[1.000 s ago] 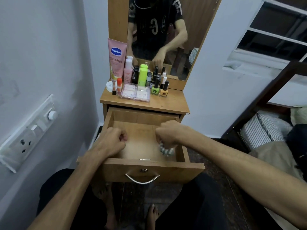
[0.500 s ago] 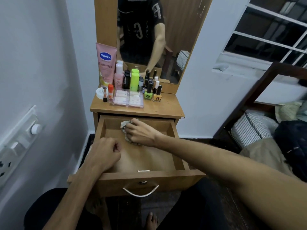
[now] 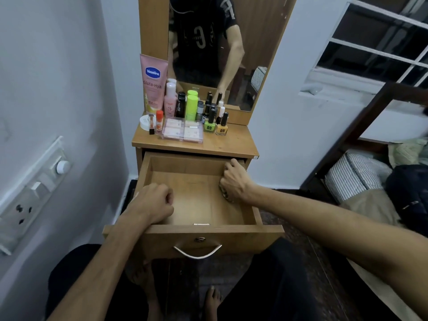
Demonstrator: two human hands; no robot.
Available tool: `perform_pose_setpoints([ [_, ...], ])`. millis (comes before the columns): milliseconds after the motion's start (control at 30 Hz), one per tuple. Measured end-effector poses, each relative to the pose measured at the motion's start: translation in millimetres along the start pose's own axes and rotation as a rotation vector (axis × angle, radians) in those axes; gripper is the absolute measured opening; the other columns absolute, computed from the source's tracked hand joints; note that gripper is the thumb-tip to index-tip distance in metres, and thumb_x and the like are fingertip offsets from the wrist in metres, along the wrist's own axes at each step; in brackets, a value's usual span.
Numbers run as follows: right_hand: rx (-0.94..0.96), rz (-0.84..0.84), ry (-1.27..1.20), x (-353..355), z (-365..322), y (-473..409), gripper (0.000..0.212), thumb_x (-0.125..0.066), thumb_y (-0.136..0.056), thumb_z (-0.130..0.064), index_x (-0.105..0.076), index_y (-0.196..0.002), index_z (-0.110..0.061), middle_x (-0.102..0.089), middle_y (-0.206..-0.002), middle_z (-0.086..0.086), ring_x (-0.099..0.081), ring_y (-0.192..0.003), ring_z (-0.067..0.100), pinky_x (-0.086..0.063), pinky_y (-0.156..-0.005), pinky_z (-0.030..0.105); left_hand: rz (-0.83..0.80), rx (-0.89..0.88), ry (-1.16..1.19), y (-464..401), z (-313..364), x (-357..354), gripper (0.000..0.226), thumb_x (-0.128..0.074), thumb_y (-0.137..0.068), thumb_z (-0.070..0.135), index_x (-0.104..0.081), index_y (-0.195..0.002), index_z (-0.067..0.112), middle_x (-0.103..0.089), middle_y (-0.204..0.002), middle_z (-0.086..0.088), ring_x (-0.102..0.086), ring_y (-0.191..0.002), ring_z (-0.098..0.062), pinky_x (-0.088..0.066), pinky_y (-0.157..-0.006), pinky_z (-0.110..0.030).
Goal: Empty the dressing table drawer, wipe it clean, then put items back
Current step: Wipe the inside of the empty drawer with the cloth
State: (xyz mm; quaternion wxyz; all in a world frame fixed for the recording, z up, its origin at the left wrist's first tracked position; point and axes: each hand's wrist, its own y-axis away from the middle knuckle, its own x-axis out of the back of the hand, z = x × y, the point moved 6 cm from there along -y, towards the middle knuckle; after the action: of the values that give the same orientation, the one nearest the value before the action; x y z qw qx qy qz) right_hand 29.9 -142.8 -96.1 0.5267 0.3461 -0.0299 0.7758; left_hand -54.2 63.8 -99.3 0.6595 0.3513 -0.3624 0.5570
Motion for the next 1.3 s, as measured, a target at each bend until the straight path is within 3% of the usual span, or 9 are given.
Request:
perform_pose_setpoints([
  [200,0.143,-0.302,-0.390,11,-23,46,0.040,-0.048,-0.102,-0.045,-0.065,-0.094,-0.010,-0.055,-0.079,0.000,-0.058,-0.084,0.019,-0.051,-0.078,0.033,0.027,0.009,0.026,0,-2,1,0.019,-0.063,-0.082,0.007,-0.066,-0.073,0.023,-0.064,-0.077,0.007,-0.059,-0.078,-0.009,-0.045,-0.071,-0.025],
  [433,0.114,-0.490,-0.681,32,-5,79,0.046,-0.042,-0.092,-0.033,-0.068,-0.118,-0.007,-0.065,-0.114,0.012,-0.060,-0.102,0.027,-0.048,-0.086,0.038,0.065,0.017,0.071,3,2,8,0.017,-0.064,-0.083,0.003,-0.070,-0.077,0.017,-0.066,-0.079,0.004,-0.060,-0.078,-0.008,-0.044,-0.066,-0.022],
  [567,0.156,-0.511,-1.084,47,27,111,0.011,-0.051,-0.074,-0.016,-0.054,-0.064,-0.016,-0.057,-0.073,0.003,-0.056,-0.067,0.017,-0.046,-0.068,0.028,0.076,0.023,0.078,3,2,9,0.017,-0.063,-0.084,0.003,-0.069,-0.079,0.017,-0.066,-0.079,0.003,-0.059,-0.077,-0.008,-0.041,-0.064,-0.021],
  [600,0.169,-0.512,-1.214,51,34,124,0.019,-0.051,-0.074,-0.008,-0.048,-0.059,-0.018,-0.051,-0.065,-0.001,-0.051,-0.059,0.010,-0.042,-0.064,0.020,0.073,0.021,0.082,3,2,9,0.018,-0.064,-0.084,0.002,-0.069,-0.078,0.018,-0.066,-0.079,0.003,-0.059,-0.077,-0.008,-0.040,-0.063,-0.020],
  [667,0.123,-0.368,-1.356,50,47,144,0.025,-0.051,-0.071,-0.010,-0.046,-0.051,-0.025,-0.048,-0.060,-0.007,-0.045,-0.057,0.005,-0.037,-0.063,0.016,0.070,0.018,0.090,4,3,8,0.019,-0.063,-0.084,0.001,-0.067,-0.077,0.018,-0.065,-0.080,0.003,-0.060,-0.078,-0.010,-0.040,-0.062,-0.019],
  [800,-0.367,0.036,-1.533,12,74,178,0.036,-0.060,-0.089,-0.027,-0.054,-0.056,-0.016,-0.051,-0.056,-0.002,-0.045,-0.057,0.016,-0.034,-0.058,0.031,0.108,0.005,0.121,2,2,12,0.019,-0.064,-0.085,0.004,-0.072,-0.080,0.020,-0.069,-0.085,0.006,-0.063,-0.085,-0.010,-0.047,-0.075,-0.024],
  [967,-0.706,0.216,-1.305,-16,71,206,0.040,-0.062,-0.087,-0.035,-0.057,-0.065,-0.002,-0.062,-0.060,0.012,-0.052,-0.055,0.023,-0.034,-0.052,0.033,0.225,0.033,0.312,11,-7,36,0.027,-0.061,-0.089,0.001,-0.077,-0.081,0.020,-0.073,-0.084,0.008,-0.066,-0.083,-0.007,-0.052,-0.078,-0.027],
  [1133,-0.682,0.120,-1.286,-11,20,186,0.035,-0.057,-0.084,-0.044,-0.062,-0.066,-0.015,-0.063,-0.065,0.002,-0.061,-0.064,0.023,-0.041,-0.054,0.030,0.302,0.173,0.612,24,-46,47,0.039,-0.053,-0.091,-0.008,-0.076,-0.071,0.017,-0.076,-0.071,-0.003,-0.069,-0.066,-0.020,-0.057,-0.062,-0.031],
  [1300,-0.419,0.206,-1.424,75,-31,142,0.035,-0.055,-0.093,-0.041,-0.066,-0.073,-0.015,-0.068,-0.059,-0.003,-0.064,-0.055,0.008,-0.051,-0.051,0.018,0.281,0.201,0.642,38,-66,45,0.034,-0.052,-0.090,-0.007,-0.077,-0.077,0.011,-0.076,-0.075,-0.008,-0.071,-0.069,-0.020,-0.061,-0.073,-0.039],
])
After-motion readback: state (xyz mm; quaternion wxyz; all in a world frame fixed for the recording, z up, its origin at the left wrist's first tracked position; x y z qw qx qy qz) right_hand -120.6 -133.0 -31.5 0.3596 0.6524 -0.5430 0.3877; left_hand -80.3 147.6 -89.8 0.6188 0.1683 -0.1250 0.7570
